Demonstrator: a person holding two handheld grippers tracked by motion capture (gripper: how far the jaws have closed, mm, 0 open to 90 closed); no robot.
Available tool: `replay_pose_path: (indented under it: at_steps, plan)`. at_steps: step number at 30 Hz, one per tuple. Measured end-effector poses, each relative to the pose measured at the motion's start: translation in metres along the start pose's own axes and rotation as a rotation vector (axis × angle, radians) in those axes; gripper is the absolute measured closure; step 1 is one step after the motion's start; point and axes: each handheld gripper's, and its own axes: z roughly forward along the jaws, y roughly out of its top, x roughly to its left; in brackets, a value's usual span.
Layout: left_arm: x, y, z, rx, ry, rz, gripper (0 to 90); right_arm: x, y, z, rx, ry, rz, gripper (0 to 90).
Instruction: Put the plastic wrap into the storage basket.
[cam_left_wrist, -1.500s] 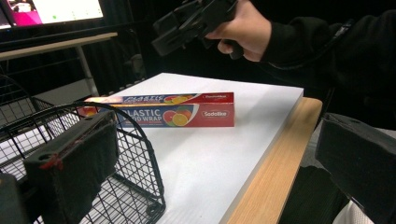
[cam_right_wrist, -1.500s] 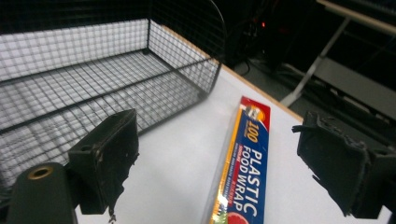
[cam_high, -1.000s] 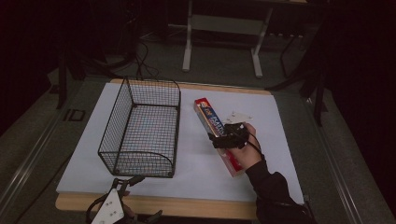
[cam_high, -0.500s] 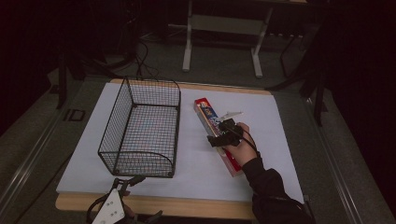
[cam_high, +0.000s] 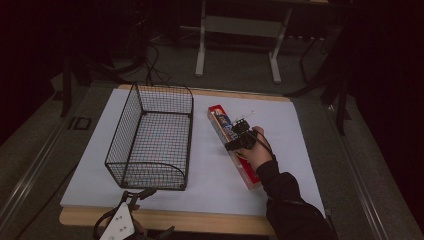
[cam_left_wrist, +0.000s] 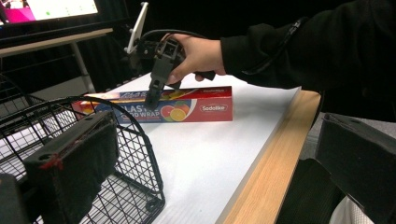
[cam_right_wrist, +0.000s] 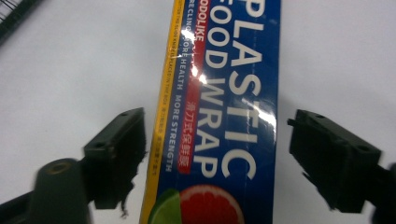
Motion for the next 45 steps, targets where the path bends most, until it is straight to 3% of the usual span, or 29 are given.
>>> replay_pose_path:
  at_steps: [7,11,13,22,26,37,45]
  plan:
    - [0.000,0.000,0.000,0.000,-0.002,0.002,0.1,-0.003,0.014,0.007,0.083,0.002,0.014,23.6]
    - [0.000,0.000,0.000,0.003,-0.006,0.005,0.1,0.000,0.021,0.013,0.158,0.002,0.021,24.0]
    - [0.000,0.000,0.000,0.004,-0.006,0.007,0.1,0.001,0.025,0.017,0.202,-0.001,0.025,30.9]
    - [-0.002,0.000,0.000,0.009,-0.009,0.015,0.1,0.001,0.034,0.023,0.290,0.014,0.016,35.9]
    - [-0.002,0.000,0.000,0.011,-0.009,0.019,0.1,0.001,0.040,0.024,0.345,0.004,0.059,38.3]
    - [-0.002,-0.001,0.000,0.012,-0.008,0.020,0.1,-0.007,0.041,0.011,0.281,0.009,0.119,39.2]
    - [-0.002,-0.001,0.000,0.012,-0.008,0.021,0.1,-0.007,0.042,-0.004,0.228,-0.007,0.124,39.2]
